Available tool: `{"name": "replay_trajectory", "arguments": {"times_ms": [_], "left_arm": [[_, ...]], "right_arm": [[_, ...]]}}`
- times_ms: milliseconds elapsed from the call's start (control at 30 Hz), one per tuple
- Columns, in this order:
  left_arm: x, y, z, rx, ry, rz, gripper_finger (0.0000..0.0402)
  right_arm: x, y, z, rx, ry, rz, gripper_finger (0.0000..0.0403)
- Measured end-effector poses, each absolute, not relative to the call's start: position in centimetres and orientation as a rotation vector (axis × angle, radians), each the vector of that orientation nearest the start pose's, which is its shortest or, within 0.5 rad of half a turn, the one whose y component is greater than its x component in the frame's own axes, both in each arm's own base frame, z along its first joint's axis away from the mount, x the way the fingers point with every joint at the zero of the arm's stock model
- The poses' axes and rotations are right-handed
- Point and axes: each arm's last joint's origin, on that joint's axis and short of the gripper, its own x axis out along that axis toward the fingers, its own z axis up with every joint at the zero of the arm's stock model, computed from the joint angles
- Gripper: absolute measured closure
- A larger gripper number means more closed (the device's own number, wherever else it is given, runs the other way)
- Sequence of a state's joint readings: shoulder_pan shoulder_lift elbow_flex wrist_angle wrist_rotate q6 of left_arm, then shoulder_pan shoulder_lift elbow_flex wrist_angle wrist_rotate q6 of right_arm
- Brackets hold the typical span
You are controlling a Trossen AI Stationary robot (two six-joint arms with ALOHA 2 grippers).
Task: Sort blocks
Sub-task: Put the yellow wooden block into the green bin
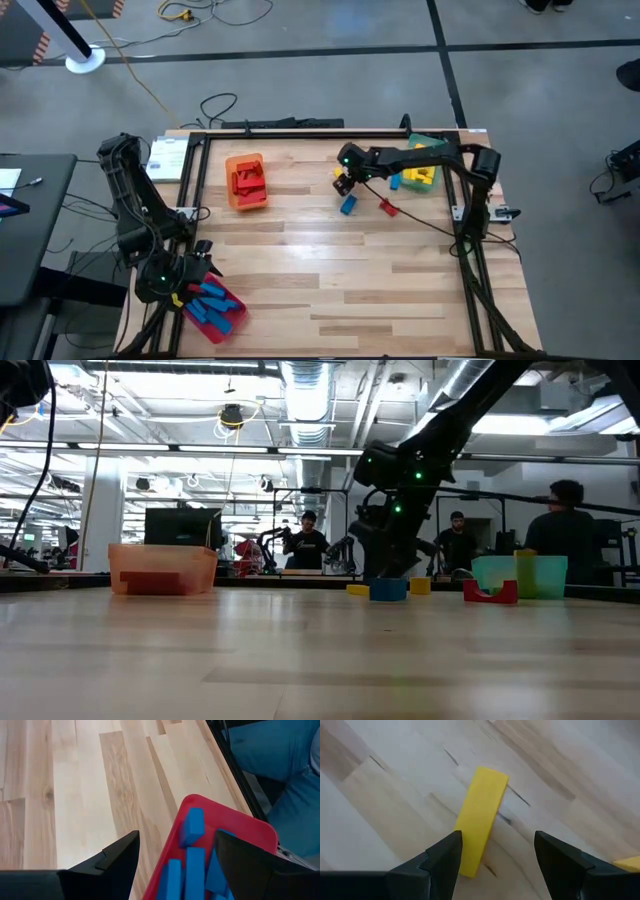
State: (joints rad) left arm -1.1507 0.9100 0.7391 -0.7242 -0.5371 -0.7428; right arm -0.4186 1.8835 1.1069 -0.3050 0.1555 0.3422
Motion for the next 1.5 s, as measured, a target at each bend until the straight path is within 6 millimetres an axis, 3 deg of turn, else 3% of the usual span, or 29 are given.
{"name": "replay_trajectory", "arguments": {"times_ms": [333,667,1033,1500], "left_arm": [[8.2,-14.6,25.7,0.051,0.728,-0.312,0.0151],[8.2,-14.5,25.7,0.067,0.728,-0.312,0.0151],[8.2,-14.5,25.6,0.061,0.733,-0.296,0.0151],[8.2,-14.5,25.6,0.049,0.734,-0.291,0.0151]], "right_arm": [[32.9,-15.1,14.3,0.440,1.020,-0.700,0.0173],[32.5,-14.0,18.0,0.388,0.922,-0.699,0.0178],[32.9,-14.1,15.2,0.414,1.004,-0.706,0.0094],[32.9,-14.0,14.0,0.421,1.045,-0.735,0.0120]]}}
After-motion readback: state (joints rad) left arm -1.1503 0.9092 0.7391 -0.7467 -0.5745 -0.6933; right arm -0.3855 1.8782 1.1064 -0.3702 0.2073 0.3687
